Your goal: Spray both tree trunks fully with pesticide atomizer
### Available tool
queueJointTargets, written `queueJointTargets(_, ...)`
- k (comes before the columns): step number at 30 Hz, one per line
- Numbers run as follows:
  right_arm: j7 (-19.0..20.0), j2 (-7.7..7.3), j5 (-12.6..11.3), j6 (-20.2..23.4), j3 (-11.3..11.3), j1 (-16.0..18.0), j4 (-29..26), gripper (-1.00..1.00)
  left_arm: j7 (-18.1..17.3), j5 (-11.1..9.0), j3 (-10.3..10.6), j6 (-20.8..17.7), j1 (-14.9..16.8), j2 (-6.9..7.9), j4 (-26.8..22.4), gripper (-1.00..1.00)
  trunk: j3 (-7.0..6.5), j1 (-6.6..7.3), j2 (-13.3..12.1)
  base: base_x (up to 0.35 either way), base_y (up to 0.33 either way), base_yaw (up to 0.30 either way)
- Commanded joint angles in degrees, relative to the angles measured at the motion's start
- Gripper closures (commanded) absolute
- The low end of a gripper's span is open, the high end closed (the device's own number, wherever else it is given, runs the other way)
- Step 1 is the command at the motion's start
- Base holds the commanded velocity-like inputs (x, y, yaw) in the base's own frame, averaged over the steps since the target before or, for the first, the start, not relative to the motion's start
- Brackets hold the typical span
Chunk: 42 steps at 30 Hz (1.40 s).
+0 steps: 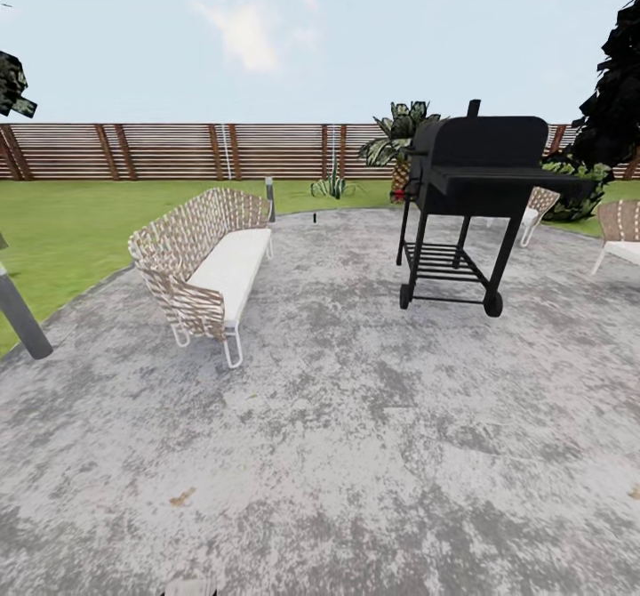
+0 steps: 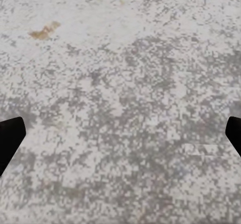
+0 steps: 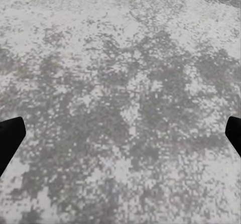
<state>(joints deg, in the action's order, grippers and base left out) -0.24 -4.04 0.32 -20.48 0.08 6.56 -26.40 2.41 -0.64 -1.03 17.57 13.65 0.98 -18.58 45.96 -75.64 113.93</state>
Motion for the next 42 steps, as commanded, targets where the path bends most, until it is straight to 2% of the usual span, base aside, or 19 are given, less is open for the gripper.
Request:
queueJointTargets(1, -0.02, -0.01, 0.03, -0.17, 0.01, 0.03, 0.04, -1.00, 0.05, -0.06, -0.04, 0.19, 0.05, -0.01, 0.05, -1.00, 0.23, -0.22, 0.44, 0.000, 0.000, 0.000)
queueJointTargets(13, -0.02, -0.02, 0.03, -0.17, 0.01, 0.03, 0.04, -1.00, 0.05, -0.06, -0.02, 0.19, 0.03, -0.01, 0.07, -1.00, 2.39, -2.85, 5.25, 0.000, 0.000, -0.110)
queueJointTargets(38, -0.02, -0.15, 0.03, -0.17, 0.01, 0.03, 0.12, -1.00, 0.05, -0.06, -0.03, 0.28, 0.05, 0.01, 0.03, -1.00, 6.88, -8.34, 15.27, 0.000, 0.000, -0.003)
queueJointTargets(42, -0.02, -0.17, 0.03, -0.17, 0.01, 0.03, 0.12, -1.00, 0.05, -0.06, -0.02, 0.32, 0.04, 0.00, 0.03, -1.00, 6.88, -8.34, 15.27, 0.000, 0.000, 0.000)
